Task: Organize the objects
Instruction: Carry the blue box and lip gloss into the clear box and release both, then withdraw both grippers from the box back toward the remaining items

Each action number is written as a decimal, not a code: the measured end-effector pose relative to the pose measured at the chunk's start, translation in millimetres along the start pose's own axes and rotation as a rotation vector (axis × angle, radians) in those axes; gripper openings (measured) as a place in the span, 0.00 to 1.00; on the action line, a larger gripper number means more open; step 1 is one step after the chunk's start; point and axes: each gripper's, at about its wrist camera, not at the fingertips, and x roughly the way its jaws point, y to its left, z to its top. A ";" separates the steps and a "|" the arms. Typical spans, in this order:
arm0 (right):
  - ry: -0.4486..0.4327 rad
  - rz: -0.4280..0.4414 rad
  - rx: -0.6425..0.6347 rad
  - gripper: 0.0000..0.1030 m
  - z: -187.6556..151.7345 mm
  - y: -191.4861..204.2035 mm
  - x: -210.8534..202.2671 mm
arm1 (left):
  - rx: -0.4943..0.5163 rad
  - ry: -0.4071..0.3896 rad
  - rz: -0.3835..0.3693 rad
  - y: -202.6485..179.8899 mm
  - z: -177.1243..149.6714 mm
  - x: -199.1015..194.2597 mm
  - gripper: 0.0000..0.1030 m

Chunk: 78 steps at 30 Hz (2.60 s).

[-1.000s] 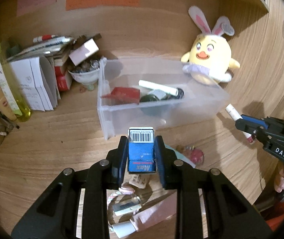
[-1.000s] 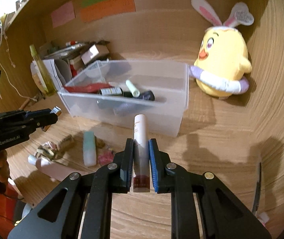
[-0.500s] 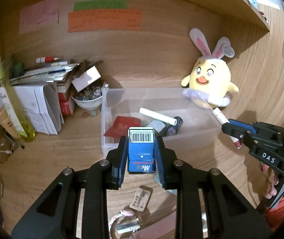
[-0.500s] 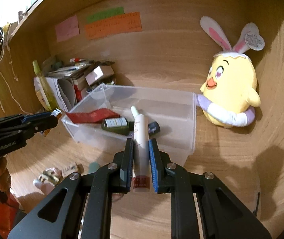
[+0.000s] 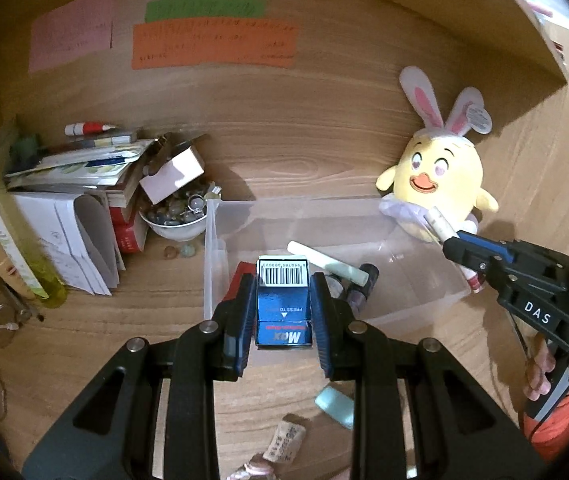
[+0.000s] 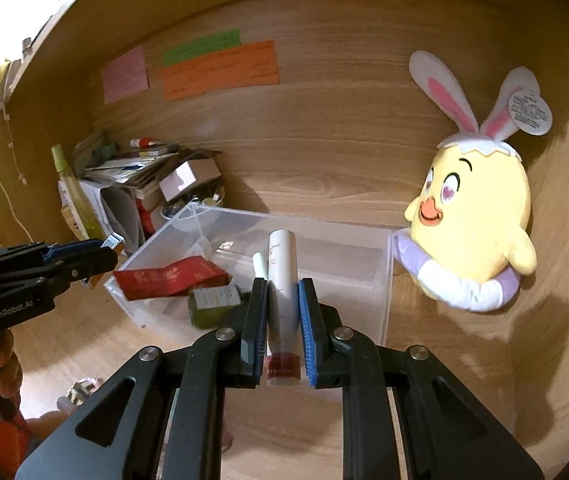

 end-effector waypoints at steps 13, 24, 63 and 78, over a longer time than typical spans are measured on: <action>0.087 -0.015 -0.008 0.14 5.4 -10.2 51.3 | -0.014 0.082 -0.009 4.0 8.0 47.5 0.26; 0.160 -0.024 -0.012 0.14 -6.1 -13.4 74.7 | 0.002 0.107 -0.037 -0.4 3.8 63.7 0.26; 0.031 0.020 -0.140 0.80 -21.6 38.0 -4.3 | 0.058 0.008 0.049 -8.6 -27.4 -27.2 0.94; 0.132 0.064 -0.086 0.80 -73.6 50.3 -17.4 | -0.015 0.099 0.111 25.5 -83.1 -42.2 0.94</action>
